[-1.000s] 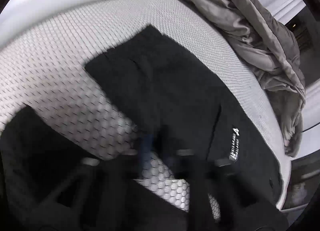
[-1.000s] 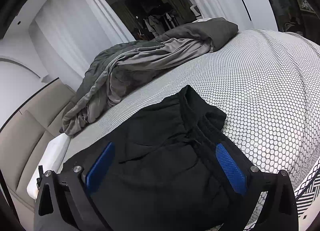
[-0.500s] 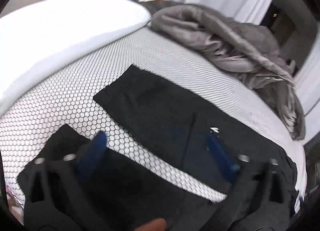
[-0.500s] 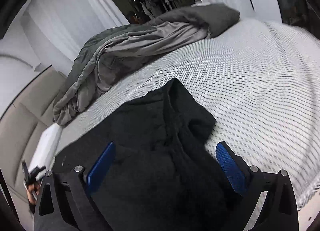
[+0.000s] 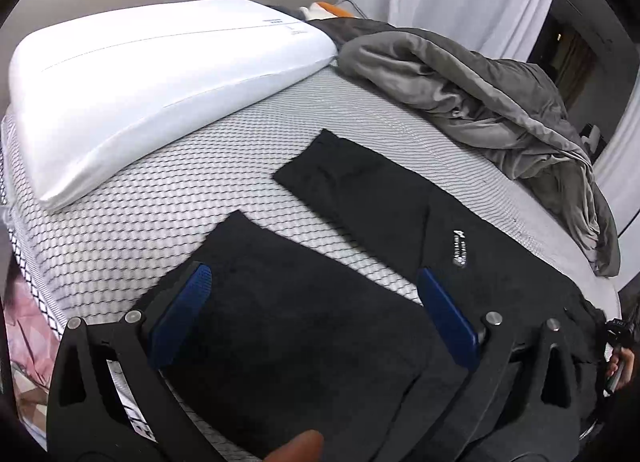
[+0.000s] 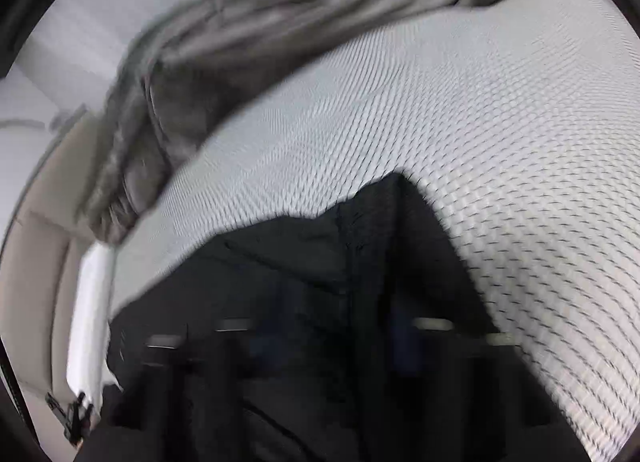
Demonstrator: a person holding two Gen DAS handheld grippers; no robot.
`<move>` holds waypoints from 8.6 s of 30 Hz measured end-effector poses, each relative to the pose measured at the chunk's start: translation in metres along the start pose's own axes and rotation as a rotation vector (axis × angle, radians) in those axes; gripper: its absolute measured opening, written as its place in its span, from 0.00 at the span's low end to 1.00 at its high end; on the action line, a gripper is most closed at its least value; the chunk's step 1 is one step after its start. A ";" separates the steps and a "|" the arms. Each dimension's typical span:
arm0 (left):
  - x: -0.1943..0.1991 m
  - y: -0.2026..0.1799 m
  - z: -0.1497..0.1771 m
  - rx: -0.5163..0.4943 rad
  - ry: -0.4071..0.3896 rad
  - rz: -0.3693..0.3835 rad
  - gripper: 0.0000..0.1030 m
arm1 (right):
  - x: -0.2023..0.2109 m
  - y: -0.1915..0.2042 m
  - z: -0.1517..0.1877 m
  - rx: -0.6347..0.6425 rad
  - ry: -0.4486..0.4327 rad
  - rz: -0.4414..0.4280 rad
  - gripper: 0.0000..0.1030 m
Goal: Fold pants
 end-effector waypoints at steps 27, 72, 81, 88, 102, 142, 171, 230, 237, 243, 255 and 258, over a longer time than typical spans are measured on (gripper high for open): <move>0.011 0.068 0.088 0.247 0.049 0.121 0.57 | 0.196 -0.063 0.186 0.014 -0.406 -0.032 0.92; 0.001 0.042 -0.010 0.211 -0.067 0.135 0.00 | 0.193 -0.063 0.184 -0.148 -0.470 -0.144 0.13; -0.039 0.003 -0.110 0.169 -0.090 0.125 0.00 | 0.203 0.018 0.087 -0.122 -0.603 -0.096 0.13; -0.135 -0.028 -0.180 0.117 0.002 -0.015 0.22 | 0.137 0.078 -0.014 -0.051 -0.518 0.017 0.18; -0.131 -0.015 -0.165 0.157 -0.041 0.023 0.99 | 0.068 0.068 -0.009 -0.038 -0.451 0.103 0.74; -0.117 -0.041 -0.048 0.274 0.059 0.184 0.47 | 0.087 0.056 0.119 -0.083 -0.332 -0.315 0.83; -0.117 0.005 -0.047 0.455 0.005 0.178 0.00 | 0.090 -0.049 0.095 -0.396 -0.301 -0.296 0.83; -0.043 -0.165 -0.044 -0.001 -0.054 0.338 0.99 | 0.180 -0.009 0.124 0.063 -0.351 0.005 0.73; -0.077 -0.214 -0.057 -0.110 -0.017 0.355 0.99 | 0.102 -0.005 0.069 0.127 -0.313 0.171 0.73; -0.092 -0.225 -0.046 -0.123 0.014 0.385 0.99 | 0.076 -0.007 0.062 0.177 -0.243 0.196 0.73; -0.086 -0.252 -0.035 -0.140 0.014 0.437 0.99 | 0.103 0.014 0.083 0.289 -0.135 -0.080 0.45; -0.089 -0.258 -0.030 -0.157 0.029 0.425 0.99 | 0.104 0.022 0.083 0.308 -0.139 -0.096 0.45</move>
Point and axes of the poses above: each gripper's, at about its wrist camera, not at the fingertips, and x roughly against the way its jaws point, y to its left, z to its underside, the point moved 7 cm from there along -x, roughly the way its jaws point, and after that the axes turned 14 degrees about -x, right-handed, at the moved point
